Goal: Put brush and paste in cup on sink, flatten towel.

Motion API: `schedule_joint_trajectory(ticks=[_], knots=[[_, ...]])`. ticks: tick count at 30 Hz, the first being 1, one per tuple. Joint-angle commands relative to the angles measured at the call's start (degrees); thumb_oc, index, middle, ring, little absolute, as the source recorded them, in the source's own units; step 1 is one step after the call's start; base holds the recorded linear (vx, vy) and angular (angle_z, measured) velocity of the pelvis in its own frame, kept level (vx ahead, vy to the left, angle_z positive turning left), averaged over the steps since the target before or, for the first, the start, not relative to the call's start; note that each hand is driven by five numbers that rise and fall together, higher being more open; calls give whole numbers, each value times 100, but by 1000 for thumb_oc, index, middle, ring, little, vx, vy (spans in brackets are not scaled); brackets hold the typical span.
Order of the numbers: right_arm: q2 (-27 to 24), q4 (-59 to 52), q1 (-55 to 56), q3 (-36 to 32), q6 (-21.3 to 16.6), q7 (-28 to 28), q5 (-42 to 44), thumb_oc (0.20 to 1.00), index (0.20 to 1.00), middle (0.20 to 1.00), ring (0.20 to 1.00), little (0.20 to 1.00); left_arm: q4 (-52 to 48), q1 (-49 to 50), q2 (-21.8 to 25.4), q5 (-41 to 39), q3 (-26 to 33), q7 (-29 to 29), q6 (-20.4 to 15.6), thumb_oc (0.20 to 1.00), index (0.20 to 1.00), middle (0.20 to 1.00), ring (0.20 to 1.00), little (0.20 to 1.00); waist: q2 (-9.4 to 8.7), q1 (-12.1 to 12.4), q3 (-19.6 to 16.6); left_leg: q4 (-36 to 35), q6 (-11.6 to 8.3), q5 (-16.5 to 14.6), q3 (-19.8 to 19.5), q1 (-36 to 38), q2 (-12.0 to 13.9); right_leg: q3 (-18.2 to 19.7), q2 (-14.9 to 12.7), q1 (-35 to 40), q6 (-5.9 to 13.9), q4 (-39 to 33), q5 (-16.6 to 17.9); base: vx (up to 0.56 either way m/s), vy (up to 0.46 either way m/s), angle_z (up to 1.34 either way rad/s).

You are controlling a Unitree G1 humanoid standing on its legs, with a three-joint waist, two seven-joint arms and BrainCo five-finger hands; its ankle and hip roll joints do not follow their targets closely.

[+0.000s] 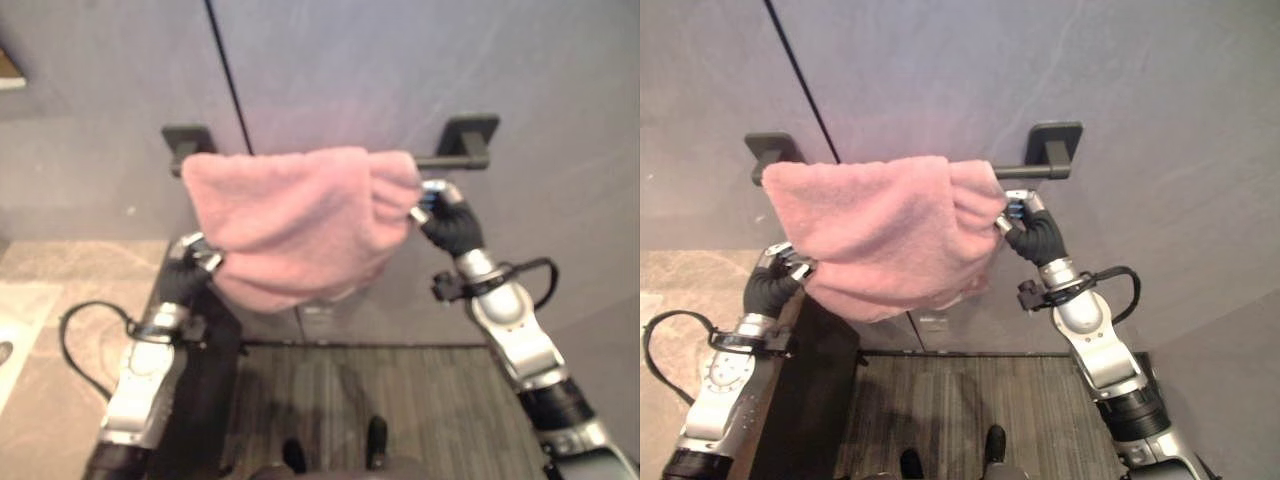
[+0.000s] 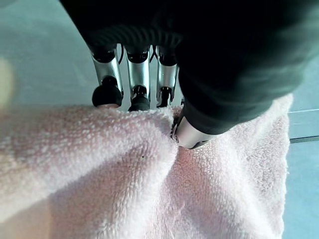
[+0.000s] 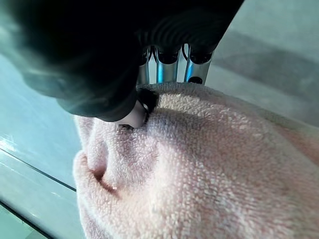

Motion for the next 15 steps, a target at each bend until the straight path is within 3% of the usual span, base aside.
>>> schedule_joint_trajectory(ticks=[1, 15], knots=[[146, -232, -23, -248, -310, -118, -202, 200, 200, 200, 200, 200, 197, -142, 376, 132, -190, -96, -204, 200, 200, 200, 200, 200, -251, 47, -152, 74, 69, -421, -157, 295, 38, -40, -404, 433, 425, 20, -240, 9, -25, 7], [39, 437, 70, 60, -159, 89, -107, 200, 200, 200, 200, 200, 923, -62, 367, 165, -760, -401, -20, 200, 200, 200, 200, 200, -146, -12, -279, 74, -20, -340, -165, 393, 125, -71, -335, 594, 352, 20, -331, -10, -42, 2]])
